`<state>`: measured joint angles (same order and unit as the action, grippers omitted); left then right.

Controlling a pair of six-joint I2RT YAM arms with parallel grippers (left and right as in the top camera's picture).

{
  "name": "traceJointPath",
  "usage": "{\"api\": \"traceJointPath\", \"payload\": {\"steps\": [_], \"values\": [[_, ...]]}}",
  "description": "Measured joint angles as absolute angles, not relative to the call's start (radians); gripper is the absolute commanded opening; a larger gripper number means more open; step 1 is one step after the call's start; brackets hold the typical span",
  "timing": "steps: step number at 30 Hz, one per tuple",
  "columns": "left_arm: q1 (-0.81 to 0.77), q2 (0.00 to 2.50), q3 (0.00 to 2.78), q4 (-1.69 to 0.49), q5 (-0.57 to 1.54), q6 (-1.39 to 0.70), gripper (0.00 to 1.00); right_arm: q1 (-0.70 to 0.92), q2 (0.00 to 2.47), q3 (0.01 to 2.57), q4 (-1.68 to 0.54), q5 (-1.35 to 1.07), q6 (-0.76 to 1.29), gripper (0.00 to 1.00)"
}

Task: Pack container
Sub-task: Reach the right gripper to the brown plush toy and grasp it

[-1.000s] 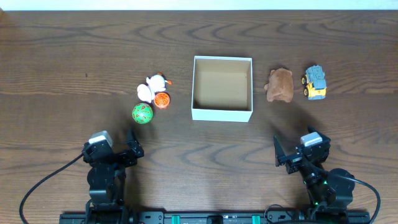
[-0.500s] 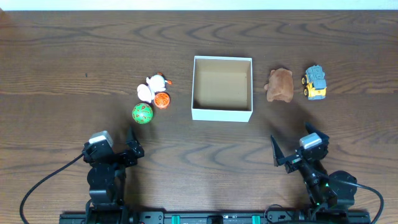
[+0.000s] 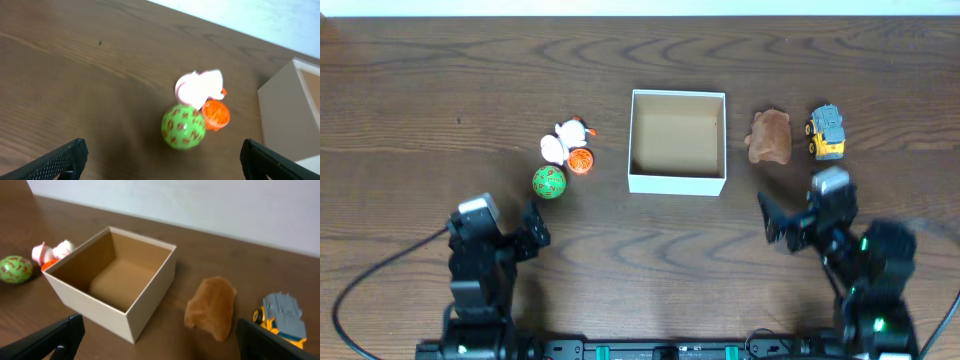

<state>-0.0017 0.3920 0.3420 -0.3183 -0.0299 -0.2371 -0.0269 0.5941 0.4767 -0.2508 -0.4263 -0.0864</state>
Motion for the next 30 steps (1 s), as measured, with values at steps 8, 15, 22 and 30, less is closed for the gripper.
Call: {"api": "traceJointPath", "payload": {"steps": [8,15,22,30], "values": [[-0.002,0.813,0.714,-0.467,-0.029,-0.250,0.98,-0.027,1.168,1.021,-0.550,-0.424,-0.107,0.99],[-0.001,1.175,1.066,-0.653,-0.029,-0.252,0.98,-0.020,1.502,1.485,-0.789,-0.453,-0.173,0.99],[0.021,1.348,1.192,-0.712,-0.029,-0.252,0.98,0.011,1.542,1.582,-0.745,-0.495,-0.109,0.99],[0.030,1.362,1.192,-0.719,-0.029,-0.252,0.98,0.010,1.637,1.594,-0.838,-0.276,0.003,0.99]]}}
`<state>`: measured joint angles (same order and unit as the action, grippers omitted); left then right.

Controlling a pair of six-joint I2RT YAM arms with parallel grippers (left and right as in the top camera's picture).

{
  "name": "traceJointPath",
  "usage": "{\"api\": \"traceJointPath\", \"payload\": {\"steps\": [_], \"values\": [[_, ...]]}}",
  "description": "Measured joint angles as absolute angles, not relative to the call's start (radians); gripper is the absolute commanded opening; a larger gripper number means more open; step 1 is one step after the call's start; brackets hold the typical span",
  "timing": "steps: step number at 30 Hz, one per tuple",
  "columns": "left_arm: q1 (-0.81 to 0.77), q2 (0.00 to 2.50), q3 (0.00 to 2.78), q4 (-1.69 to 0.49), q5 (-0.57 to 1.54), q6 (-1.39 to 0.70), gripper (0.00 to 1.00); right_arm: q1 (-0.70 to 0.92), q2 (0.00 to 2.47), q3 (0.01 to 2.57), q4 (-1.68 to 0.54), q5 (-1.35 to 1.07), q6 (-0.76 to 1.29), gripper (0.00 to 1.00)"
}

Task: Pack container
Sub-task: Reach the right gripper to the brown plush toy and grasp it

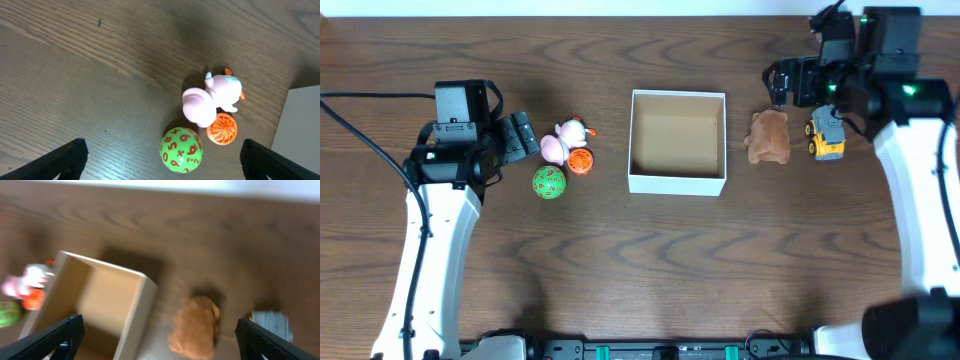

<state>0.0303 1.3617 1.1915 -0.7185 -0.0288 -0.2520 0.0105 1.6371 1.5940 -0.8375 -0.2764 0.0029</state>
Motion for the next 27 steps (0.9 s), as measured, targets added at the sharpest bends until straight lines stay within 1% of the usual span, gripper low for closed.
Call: {"api": "traceJointPath", "payload": {"steps": [8,9,10,13,21,22,23,24,27], "values": [[0.030,1.362,1.192,-0.719,-0.029,-0.252,0.98,0.011,1.882,1.594,-0.846,-0.204,0.036,0.99],[0.030,1.362,1.192,-0.719,-0.029,-0.252,0.98,0.010,1.897,1.594,-0.846,-0.200,0.040,0.98],[0.030,1.362,1.192,-0.719,-0.029,-0.252,0.98,0.010,1.909,1.594,-0.846,-0.199,0.043,0.95],[0.030,1.362,1.192,-0.719,-0.029,-0.252,0.98,0.011,1.946,1.594,-0.841,-0.185,0.059,0.88],[0.030,1.362,1.192,-0.719,-0.029,-0.252,0.98,0.011,2.070,1.594,-0.831,-0.173,0.096,0.86],[0.030,1.362,1.192,-0.719,-0.029,-0.252,0.98,0.011,2.082,1.594,-0.831,-0.171,0.099,0.85],[0.030,1.362,1.192,-0.719,-0.029,-0.252,0.98,0.011,2.091,1.594,-0.832,-0.170,0.101,0.79],[0.030,1.362,1.192,-0.719,-0.029,-0.252,0.98,0.012,2.100,1.594,-0.832,-0.169,0.101,0.70],[0.030,1.362,1.192,-0.719,-0.029,-0.252,0.98,0.020,2.117,1.594,-0.832,-0.164,0.112,0.31]]}}
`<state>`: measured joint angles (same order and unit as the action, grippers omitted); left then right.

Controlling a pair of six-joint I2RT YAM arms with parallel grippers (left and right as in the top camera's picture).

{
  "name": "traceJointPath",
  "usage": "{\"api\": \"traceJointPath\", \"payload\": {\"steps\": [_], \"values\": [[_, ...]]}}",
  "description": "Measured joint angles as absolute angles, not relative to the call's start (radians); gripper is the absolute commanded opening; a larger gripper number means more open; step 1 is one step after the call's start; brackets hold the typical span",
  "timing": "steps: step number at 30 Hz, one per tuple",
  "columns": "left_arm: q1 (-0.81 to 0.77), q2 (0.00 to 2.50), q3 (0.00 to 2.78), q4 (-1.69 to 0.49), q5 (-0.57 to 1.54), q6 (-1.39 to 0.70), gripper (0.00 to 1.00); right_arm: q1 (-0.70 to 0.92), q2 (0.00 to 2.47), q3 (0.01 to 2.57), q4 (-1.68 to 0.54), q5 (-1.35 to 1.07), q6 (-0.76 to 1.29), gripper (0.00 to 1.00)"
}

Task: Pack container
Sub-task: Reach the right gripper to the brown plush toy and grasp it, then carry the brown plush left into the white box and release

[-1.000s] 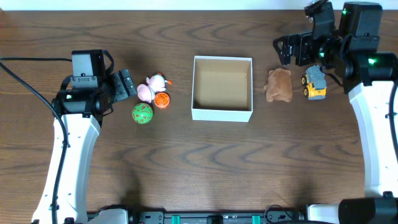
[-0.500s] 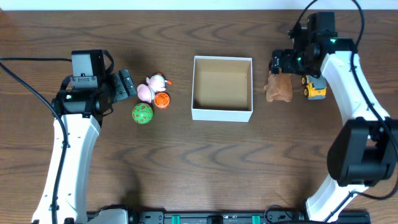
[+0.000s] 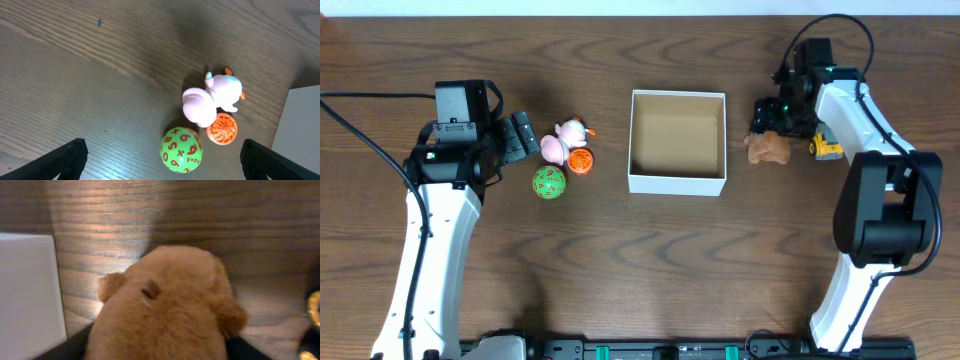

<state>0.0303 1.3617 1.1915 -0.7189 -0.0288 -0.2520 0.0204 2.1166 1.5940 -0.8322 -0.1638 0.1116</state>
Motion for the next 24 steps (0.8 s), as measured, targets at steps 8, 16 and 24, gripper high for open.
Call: {"api": "traceJointPath", "payload": {"steps": [8,16,24], "values": [[0.030,1.362,1.192,-0.719,-0.029,-0.252,0.98,0.068,2.107,1.614,-0.884,-0.118,0.130,0.01],[0.030,1.362,1.192,-0.719,-0.029,-0.252,0.98,0.181,1.940,1.785,-1.004,0.009,0.130,0.03],[0.030,1.362,1.192,-0.719,-0.029,-0.252,0.98,0.348,1.747,1.869,-0.984,0.034,0.225,0.01]]}}
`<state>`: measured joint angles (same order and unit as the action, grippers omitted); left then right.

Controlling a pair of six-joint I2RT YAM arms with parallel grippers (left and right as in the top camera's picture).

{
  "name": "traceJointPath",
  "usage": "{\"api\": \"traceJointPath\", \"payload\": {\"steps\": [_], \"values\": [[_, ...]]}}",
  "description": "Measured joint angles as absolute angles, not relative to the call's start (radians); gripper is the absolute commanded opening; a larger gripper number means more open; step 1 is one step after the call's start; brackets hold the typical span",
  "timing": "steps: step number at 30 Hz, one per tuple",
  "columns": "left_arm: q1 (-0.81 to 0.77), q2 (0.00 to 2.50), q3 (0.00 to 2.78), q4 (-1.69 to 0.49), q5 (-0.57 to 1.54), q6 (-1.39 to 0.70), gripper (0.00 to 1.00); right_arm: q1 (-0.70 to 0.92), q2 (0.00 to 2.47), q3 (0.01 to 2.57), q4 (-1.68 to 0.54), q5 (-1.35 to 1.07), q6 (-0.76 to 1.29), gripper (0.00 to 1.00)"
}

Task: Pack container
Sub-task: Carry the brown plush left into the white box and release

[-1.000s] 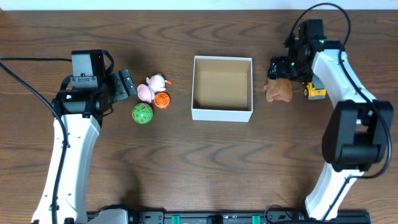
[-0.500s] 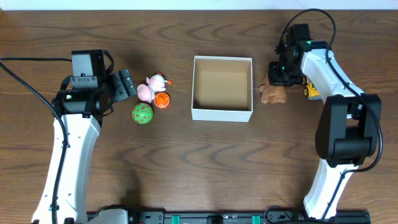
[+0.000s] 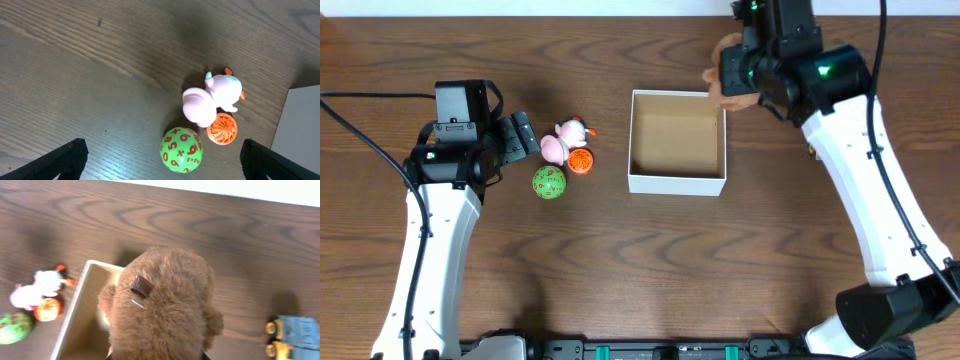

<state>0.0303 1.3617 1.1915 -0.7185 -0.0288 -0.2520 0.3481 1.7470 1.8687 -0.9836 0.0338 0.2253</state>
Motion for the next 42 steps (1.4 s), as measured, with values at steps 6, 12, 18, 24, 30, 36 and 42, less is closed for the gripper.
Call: {"api": "traceJointPath", "payload": {"steps": [6,12,18,24,30,36,42], "values": [[0.030,1.362,1.192,-0.719,-0.029,-0.252,0.98,0.384,1.858,1.800,-0.985,0.039,0.364,0.01],[0.030,1.362,1.192,-0.719,-0.029,-0.252,0.98,0.411,1.987,1.758,-0.983,0.038,0.403,0.01],[0.030,1.362,1.192,-0.719,-0.029,-0.252,0.98,0.419,2.053,1.758,-0.970,0.040,0.413,0.01],[0.030,1.362,1.192,-0.719,-0.029,-0.252,0.98,0.415,2.132,1.758,-0.936,0.043,0.410,0.15],[0.030,1.362,1.192,-0.719,-0.029,-0.252,0.98,0.415,2.146,1.758,-0.902,0.044,0.377,0.32],[0.030,1.362,1.192,-0.719,-0.029,-0.252,0.98,0.415,2.146,1.758,-0.884,0.046,0.350,0.54],[0.030,1.362,1.192,-0.719,-0.029,-0.252,0.98,0.415,2.133,1.773,-0.885,0.065,0.308,0.84]]}}
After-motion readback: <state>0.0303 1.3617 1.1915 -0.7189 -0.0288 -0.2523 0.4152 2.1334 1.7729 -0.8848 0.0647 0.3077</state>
